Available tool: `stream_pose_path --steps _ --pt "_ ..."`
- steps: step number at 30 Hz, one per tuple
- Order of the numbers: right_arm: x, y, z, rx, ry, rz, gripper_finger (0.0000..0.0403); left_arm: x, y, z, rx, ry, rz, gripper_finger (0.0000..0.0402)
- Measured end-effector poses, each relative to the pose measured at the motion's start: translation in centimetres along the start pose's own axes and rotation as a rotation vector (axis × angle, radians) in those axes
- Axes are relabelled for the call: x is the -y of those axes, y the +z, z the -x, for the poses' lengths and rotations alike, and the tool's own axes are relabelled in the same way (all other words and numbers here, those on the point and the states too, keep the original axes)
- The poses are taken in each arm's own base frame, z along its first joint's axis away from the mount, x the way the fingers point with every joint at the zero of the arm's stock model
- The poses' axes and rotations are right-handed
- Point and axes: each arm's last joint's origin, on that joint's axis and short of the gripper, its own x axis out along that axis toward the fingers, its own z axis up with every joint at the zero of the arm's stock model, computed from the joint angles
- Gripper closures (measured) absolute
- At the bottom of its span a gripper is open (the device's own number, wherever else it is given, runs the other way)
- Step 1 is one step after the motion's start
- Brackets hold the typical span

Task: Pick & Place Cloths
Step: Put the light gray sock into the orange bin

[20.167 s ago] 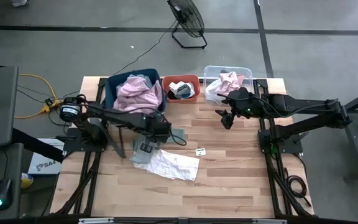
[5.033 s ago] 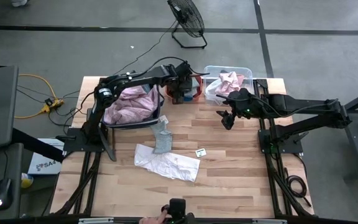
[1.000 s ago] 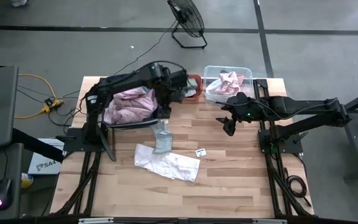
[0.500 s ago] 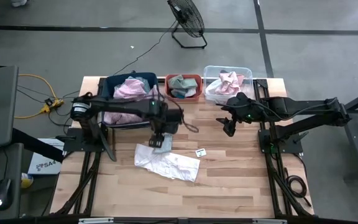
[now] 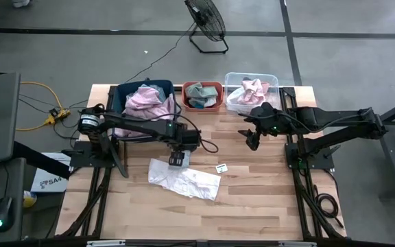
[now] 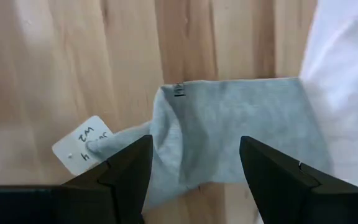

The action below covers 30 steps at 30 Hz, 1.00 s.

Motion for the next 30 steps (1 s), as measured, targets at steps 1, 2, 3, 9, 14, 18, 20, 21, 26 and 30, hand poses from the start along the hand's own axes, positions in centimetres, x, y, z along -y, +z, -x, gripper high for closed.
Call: stream_pose_path --steps 1,2,3,9,14,18,20,21,26,30 --pt "0.0 0.0 0.0 0.000 0.000 0.000 0.0147 0.0 -0.1 -0.2 0.000 0.017 0.000 0.0165" --pt "0.0 0.0 0.0 0.000 0.000 0.000 0.0147 0.0 -0.2 -0.5 0.004 0.032 -0.001 0.0165" --pt "0.0 0.0 0.0 0.000 0.000 0.000 0.0147 0.0 -0.2 -0.6 0.008 0.041 -0.002 0.0165" --pt "0.0 0.0 0.0 0.000 0.000 -0.002 0.0147 0.1 -0.8 -1.6 -0.007 0.061 -0.066 0.0165" --pt "0.0 0.0 0.0 0.000 0.000 -0.015 0.0147 0.3 -1.3 -2.6 -0.003 0.058 -0.116 0.0165" --pt "0.0 0.0 0.0 0.000 0.000 -0.023 0.0147 0.4 -1.8 -3.1 -0.017 0.055 -0.158 0.0165" --pt "0.0 0.0 0.0 0.000 0.000 -0.026 0.0147 0.5 -2.1 -3.5 -0.022 0.053 -0.184 0.0165" --pt "0.0 0.0 0.0 0.000 0.000 -0.026 0.0147 0.5 -2.2 -3.7 -0.022 0.052 -0.197 0.0165" --pt "0.0 0.0 0.0 0.001 0.000 -0.030 0.0147 0.4 -2.8 -4.4 -0.029 0.047 -0.245 0.0165" --pt "0.0 0.0 0.0 0.002 0.001 -0.031 0.0147 -0.2 -3.3 -5.2 -0.007 0.011 -0.226 0.0165"
